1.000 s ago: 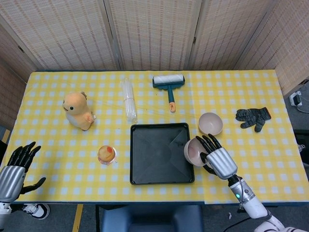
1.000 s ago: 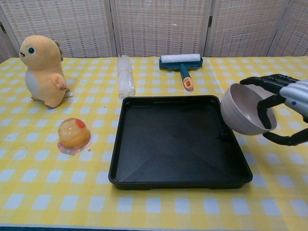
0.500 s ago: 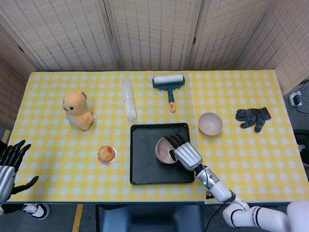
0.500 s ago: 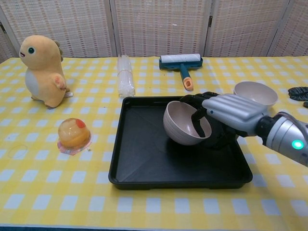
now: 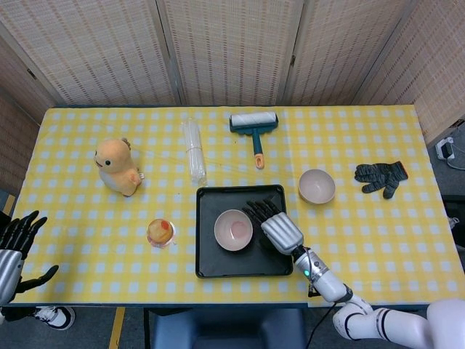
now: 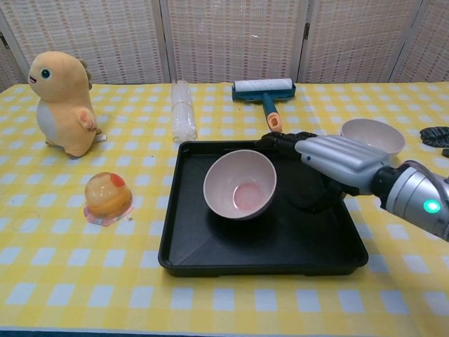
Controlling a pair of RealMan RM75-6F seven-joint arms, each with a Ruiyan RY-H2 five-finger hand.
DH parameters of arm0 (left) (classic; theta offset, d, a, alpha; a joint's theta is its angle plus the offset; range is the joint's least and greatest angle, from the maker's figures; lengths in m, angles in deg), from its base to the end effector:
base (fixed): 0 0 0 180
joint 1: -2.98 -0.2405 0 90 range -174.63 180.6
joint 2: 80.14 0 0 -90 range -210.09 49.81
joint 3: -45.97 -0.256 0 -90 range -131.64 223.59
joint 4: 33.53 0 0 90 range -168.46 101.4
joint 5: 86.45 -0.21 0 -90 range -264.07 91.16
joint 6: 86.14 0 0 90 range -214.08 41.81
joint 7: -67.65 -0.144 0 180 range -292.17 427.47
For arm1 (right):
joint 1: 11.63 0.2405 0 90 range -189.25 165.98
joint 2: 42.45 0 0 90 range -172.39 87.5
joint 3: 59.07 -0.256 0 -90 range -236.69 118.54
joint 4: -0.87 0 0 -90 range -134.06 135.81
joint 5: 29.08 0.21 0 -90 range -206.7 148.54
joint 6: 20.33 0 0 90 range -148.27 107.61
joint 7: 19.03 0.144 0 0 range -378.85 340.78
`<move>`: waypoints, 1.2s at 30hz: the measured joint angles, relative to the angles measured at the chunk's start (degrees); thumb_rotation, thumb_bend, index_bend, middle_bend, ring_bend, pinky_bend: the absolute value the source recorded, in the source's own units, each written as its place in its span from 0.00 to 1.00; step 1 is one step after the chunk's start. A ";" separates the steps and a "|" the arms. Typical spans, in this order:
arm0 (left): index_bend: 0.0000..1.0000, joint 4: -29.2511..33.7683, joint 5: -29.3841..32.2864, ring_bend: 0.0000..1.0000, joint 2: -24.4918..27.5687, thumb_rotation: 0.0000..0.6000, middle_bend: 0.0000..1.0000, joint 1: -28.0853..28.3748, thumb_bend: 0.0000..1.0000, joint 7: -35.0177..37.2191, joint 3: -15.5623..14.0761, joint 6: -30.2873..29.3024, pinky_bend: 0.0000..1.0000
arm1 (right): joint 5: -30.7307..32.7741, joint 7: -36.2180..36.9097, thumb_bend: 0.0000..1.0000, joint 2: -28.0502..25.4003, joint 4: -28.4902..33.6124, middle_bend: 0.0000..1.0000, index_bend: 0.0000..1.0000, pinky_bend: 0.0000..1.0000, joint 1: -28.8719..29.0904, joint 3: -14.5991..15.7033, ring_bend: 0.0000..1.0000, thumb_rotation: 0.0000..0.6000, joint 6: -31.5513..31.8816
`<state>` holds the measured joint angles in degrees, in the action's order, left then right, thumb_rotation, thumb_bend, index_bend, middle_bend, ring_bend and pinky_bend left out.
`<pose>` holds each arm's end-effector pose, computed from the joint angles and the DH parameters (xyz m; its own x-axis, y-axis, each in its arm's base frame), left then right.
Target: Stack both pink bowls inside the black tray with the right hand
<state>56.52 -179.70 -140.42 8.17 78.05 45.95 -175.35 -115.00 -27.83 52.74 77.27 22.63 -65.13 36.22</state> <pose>-0.3059 0.1721 0.1791 0.3317 -0.0059 0.9434 0.9340 -0.1383 -0.3293 -0.1701 -0.2957 -0.0535 0.4529 -0.2594 0.8530 -0.8089 -0.5219 0.2708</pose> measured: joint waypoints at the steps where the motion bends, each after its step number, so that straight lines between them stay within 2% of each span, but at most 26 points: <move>1: 0.00 0.03 -0.01 0.00 -0.04 1.00 0.00 0.01 0.25 -0.16 -0.02 0.04 0.00 | -0.25 0.29 0.42 -0.68 0.48 0.00 0.00 0.00 -0.19 0.20 0.00 1.00 0.57; 12: 0.00 0.71 -0.29 0.00 -0.67 1.00 0.00 0.10 0.25 -2.55 -0.42 0.79 0.00 | 0.17 0.69 0.42 -9.99 4.47 0.00 0.00 0.00 -4.75 0.78 0.00 1.00 8.23; 19: 0.00 0.93 -0.31 0.00 -1.15 1.00 0.00 0.43 0.25 -3.66 -0.53 1.51 0.00 | 3.23 1.93 0.42 -13.83 2.06 0.00 0.12 0.00 -7.57 0.78 0.00 1.00 9.66; 28: 0.00 1.16 0.00 0.00 -1.58 1.00 0.00 0.87 0.27 -4.81 -0.64 2.64 0.00 | 5.62 5.33 0.42 -12.14 -7.20 0.00 0.30 0.00 -8.09 0.91 0.00 1.00 7.44; 36: 0.00 1.04 0.23 0.00 -1.74 1.00 0.00 0.99 0.27 -4.92 -0.56 2.85 0.00 | 6.12 8.23 0.42 -7.46 -15.86 0.00 0.37 0.00 -7.13 0.58 0.00 1.00 5.76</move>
<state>57.56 -179.47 -142.16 9.16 73.13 45.39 -172.50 -108.88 -19.60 45.28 61.41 15.50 -64.55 41.99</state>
